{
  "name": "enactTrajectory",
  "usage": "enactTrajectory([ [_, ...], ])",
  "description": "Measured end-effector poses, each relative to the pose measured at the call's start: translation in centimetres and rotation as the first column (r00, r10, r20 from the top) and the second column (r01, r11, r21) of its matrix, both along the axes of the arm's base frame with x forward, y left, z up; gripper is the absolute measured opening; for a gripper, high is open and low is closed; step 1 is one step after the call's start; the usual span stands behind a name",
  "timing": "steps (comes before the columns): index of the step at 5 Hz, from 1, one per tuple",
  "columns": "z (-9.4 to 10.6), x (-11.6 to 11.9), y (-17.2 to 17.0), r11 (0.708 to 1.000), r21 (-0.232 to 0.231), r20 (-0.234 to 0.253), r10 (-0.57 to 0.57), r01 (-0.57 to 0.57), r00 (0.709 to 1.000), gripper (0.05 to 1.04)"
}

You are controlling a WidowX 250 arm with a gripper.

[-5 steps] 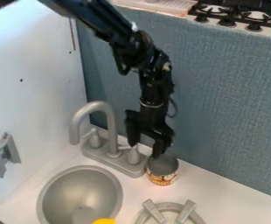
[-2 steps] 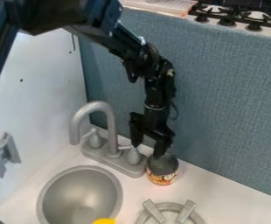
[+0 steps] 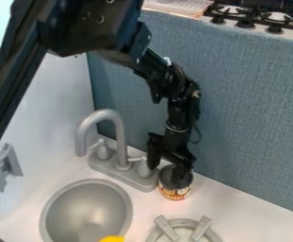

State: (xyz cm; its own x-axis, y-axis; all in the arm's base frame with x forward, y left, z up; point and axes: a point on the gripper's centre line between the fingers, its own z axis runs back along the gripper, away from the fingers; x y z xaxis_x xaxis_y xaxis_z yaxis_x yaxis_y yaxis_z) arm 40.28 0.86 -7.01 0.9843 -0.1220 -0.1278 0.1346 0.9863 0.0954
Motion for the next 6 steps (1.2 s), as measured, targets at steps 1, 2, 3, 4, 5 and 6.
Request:
enactTrajectory([
  [1, -0.3, 0.3, -0.5, 1.000, 0.008, -0.003, -0.019, 0.019, 1.000, 1.007],
  [2, -1.0, 0.0, -0.4, 1.000, 0.017, -0.024, -0.022, 0.022, 0.999, 1.004],
  [3, -1.3, -0.1, -1.0, 0.999, -0.036, 0.008, -0.030, 0.030, 1.000, 1.003],
  [4, -1.6, -0.3, -2.1, 0.986, -0.164, 0.069, -0.016, 0.027, 0.998, 1.003],
  [5, -1.5, -1.2, -4.3, 0.962, -0.273, 0.088, 0.003, 0.022, 0.996, 1.002],
  [6, 0.6, -1.3, -7.8, 0.929, -0.363, 0.107, -0.032, 0.069, 0.994, 1.001],
])
